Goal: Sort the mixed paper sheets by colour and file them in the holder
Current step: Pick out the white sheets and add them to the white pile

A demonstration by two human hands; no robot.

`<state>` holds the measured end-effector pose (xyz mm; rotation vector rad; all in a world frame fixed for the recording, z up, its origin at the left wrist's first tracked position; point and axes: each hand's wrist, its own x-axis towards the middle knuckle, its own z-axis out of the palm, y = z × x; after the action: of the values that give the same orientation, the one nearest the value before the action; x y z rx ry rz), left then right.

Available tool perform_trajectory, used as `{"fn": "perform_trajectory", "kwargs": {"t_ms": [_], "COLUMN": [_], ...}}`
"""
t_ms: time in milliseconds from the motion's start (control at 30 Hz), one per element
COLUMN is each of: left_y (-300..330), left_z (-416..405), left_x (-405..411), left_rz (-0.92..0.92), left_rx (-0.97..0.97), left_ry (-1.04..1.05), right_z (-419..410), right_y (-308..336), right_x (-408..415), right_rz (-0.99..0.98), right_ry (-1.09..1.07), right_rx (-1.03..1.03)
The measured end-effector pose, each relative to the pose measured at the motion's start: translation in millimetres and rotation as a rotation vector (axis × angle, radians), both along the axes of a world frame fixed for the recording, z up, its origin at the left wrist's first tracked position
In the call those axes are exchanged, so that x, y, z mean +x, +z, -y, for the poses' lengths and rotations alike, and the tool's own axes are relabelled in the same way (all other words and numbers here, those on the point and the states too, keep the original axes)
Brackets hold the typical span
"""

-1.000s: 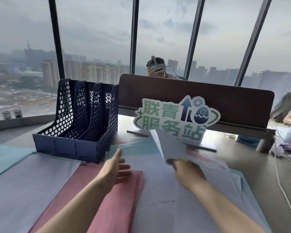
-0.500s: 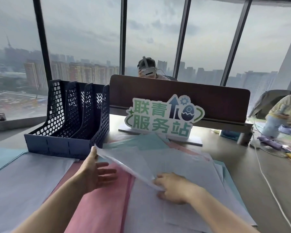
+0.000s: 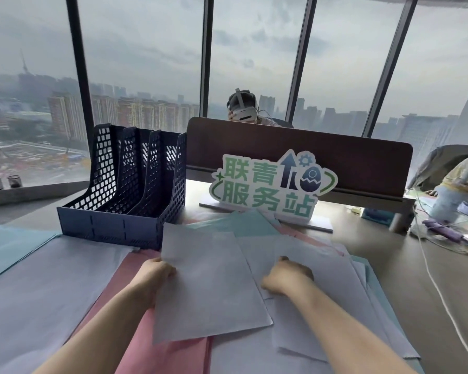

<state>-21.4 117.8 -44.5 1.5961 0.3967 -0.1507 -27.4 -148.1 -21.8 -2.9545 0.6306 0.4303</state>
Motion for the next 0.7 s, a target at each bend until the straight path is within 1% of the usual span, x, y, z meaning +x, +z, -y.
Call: {"fn": "perform_trajectory", "kwargs": {"t_ms": [100, 200, 333, 400, 467, 533, 633, 700], "left_y": [-1, -1, -1, -1, -1, -1, 0, 1], "left_z": [-2, -2, -5, -6, -5, -5, -7, -9], "left_x": [1, 0, -3, -4, -4, -3, -4, -8], "left_rz": [-0.014, -0.034, -0.033, -0.018, -0.016, -0.032, -0.032, -0.017], "left_rx": [0.007, 0.009, 0.002, -0.012, -0.064, -0.134, -0.171, -0.197], "left_ry": [0.005, 0.004, 0.005, -0.001, -0.016, -0.036, -0.064, -0.066], "right_z": [-5, -3, 9, 11, -1, -27, -77, -106], "right_y": [2, 1, 5, 15, 27, 34, 34, 27], "right_x": [10, 12, 5, 4, 6, 12, 13, 14], "right_rz": [-0.061, -0.066, -0.001, 0.095, 0.242, 0.376, 0.472, 0.498], "right_ry": [-0.025, -0.01, 0.051, 0.074, 0.097, 0.148, 0.284, 0.334], "right_rx": [-0.044, -0.102, -0.216, -0.233, -0.146, 0.042, 0.26, 0.349]}}
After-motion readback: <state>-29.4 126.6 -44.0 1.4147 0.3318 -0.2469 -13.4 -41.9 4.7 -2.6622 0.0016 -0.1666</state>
